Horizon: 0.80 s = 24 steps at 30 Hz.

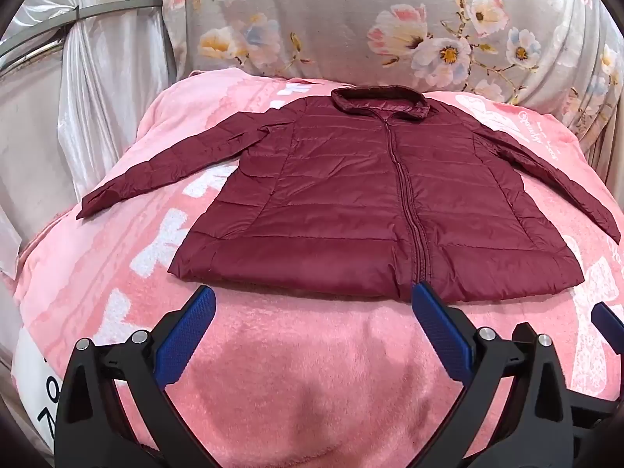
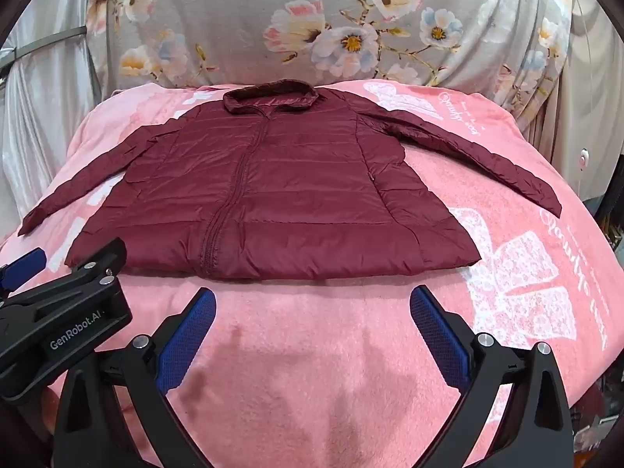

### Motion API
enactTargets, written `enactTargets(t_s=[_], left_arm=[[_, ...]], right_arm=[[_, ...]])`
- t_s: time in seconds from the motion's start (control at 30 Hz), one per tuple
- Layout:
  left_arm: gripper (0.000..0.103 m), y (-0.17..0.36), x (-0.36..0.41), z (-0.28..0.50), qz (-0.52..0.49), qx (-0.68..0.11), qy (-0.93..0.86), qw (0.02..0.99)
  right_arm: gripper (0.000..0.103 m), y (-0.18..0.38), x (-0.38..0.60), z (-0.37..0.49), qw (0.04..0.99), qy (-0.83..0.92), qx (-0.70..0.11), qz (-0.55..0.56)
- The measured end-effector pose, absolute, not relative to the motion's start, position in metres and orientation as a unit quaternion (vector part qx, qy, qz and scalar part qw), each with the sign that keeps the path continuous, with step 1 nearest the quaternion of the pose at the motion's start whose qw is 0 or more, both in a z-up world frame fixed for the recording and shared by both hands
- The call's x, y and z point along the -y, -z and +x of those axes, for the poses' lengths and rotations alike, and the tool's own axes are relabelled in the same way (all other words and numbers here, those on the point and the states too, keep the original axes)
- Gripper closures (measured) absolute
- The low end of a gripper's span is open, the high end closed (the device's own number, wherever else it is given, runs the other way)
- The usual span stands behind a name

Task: Fold large clothes

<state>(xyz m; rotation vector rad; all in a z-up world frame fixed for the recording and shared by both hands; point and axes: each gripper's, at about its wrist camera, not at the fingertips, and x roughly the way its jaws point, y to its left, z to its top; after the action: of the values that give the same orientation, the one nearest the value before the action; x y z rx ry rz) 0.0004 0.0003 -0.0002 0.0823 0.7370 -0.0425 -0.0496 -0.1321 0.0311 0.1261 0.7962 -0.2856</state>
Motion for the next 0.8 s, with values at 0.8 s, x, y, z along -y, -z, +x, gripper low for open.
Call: enactTargets(t_s=[0.8], left_arm=[[0.005,-0.005,-0.009,-0.003,0.037,-0.355,0.005,0.934]], right_arm=[[0.005,-0.036,0.135,-0.048,0.906,0.141,-0.393,0.069]])
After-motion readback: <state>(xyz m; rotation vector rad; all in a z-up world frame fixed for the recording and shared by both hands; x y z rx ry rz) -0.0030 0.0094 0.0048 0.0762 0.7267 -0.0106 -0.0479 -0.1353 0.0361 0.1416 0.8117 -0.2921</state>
